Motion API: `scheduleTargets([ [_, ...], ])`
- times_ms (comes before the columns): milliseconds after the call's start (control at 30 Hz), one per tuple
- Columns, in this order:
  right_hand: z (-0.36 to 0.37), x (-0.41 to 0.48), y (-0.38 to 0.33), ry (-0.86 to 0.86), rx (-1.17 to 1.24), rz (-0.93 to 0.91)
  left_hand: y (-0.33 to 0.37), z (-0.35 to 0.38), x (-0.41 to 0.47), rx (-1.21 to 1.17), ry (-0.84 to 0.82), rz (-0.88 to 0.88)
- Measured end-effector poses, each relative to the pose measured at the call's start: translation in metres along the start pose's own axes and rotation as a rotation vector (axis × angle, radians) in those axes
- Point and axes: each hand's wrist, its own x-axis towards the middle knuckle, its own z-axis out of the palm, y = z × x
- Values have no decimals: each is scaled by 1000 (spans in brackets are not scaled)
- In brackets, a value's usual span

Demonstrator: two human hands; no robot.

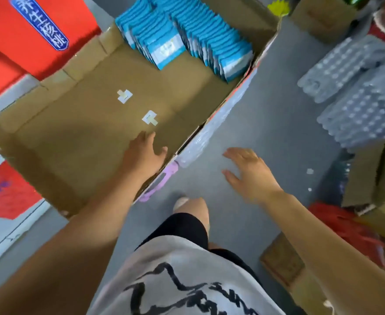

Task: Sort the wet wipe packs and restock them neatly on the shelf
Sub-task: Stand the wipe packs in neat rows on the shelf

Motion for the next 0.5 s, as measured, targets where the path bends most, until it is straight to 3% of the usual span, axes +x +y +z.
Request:
scheduleTargets([
  [500,-127,305,6,-116,-345,-380,65,-44,158,-252,10,-425],
])
